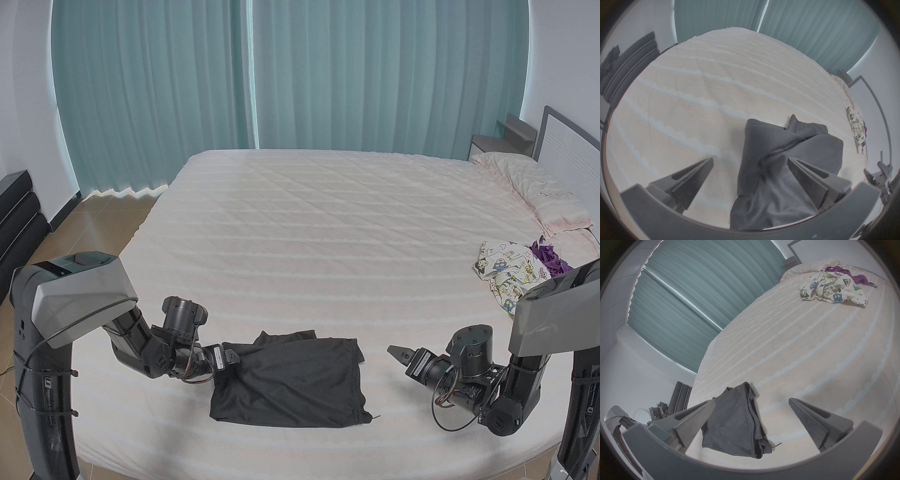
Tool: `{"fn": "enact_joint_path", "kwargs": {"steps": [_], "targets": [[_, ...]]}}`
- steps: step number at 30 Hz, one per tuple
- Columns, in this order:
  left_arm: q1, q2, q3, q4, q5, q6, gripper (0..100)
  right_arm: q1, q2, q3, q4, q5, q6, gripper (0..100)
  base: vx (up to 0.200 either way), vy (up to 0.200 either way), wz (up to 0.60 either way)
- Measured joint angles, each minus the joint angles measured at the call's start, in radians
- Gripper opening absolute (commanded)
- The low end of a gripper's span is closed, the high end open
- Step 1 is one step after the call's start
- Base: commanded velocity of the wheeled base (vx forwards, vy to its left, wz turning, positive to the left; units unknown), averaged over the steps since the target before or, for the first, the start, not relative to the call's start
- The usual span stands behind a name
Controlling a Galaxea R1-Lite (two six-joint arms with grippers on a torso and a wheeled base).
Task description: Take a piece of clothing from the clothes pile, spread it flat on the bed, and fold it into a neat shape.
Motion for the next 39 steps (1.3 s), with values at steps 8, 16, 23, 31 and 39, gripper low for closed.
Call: {"fn": "enact_joint_path", "kwargs": {"steps": [8, 16, 23, 31, 39], "targets": [[0.028, -0.131, 0.201, -0.062, -0.076, -0.119, 100, 0.044, 0.03, -0.008, 0.0, 0.018, -0.005, 100, 0.0, 0.0, 0.0], [0.019, -0.197, 0.463, -0.343, -0.09, -0.223, 100, 0.09, 0.078, -0.006, 0.003, 0.024, -0.045, 100, -0.2, 0.0, 0.0], [0.004, -0.206, 0.619, -0.53, -0.096, -0.303, 100, 0.127, 0.107, -0.055, 0.077, 0.072, -0.205, 100, -0.029, 0.0, 0.0], [0.0, -0.18, 0.663, -0.59, -0.094, -0.31, 100, 0.154, 0.122, -0.263, 0.34, 0.086, -0.217, 100, 0.0, 0.0, 0.0], [0.001, -0.142, 0.699, -0.678, -0.091, -0.309, 100, 0.178, 0.167, -0.424, 0.449, 0.089, -0.224, 100, 0.0, 0.0, 0.0]]}}
